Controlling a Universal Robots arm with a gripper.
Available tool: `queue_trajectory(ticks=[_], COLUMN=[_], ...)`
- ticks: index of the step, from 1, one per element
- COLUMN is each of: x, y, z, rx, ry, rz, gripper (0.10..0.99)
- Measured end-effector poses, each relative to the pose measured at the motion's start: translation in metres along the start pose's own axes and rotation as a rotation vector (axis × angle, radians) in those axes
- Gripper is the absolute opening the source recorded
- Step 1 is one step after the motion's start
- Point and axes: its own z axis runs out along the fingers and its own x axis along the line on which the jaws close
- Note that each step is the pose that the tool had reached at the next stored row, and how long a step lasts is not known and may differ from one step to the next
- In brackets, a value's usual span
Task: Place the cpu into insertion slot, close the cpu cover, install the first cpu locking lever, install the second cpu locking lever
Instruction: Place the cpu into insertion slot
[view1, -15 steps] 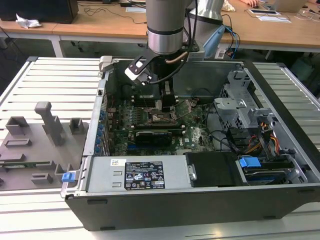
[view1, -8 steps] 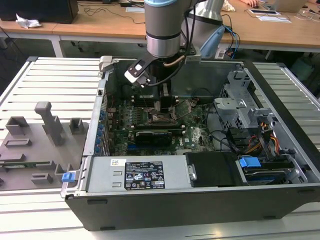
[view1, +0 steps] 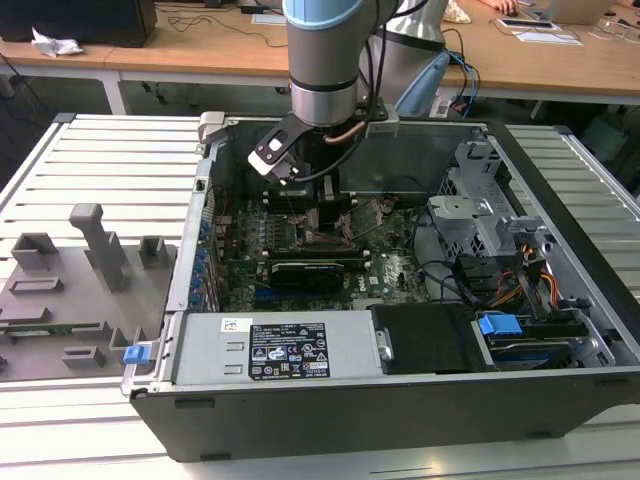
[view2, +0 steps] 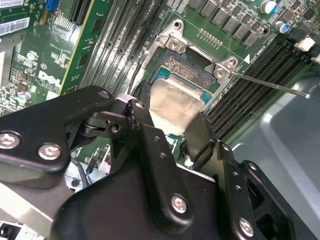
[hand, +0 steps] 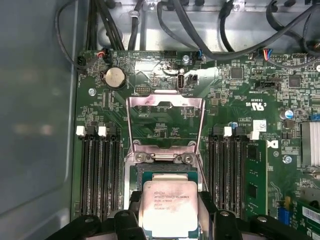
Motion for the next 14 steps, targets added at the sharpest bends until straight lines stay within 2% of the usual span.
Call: queue_trajectory(ticks=[10,14], x=[-0.0001,0.0000], y=[-0.0003,-0.0018], z=[0.0027,0.0082], rx=[0.000,0.000], ry=[-0.0002,-0.0017], rz=[0.000,0.001], gripper=[0.525,0.525])
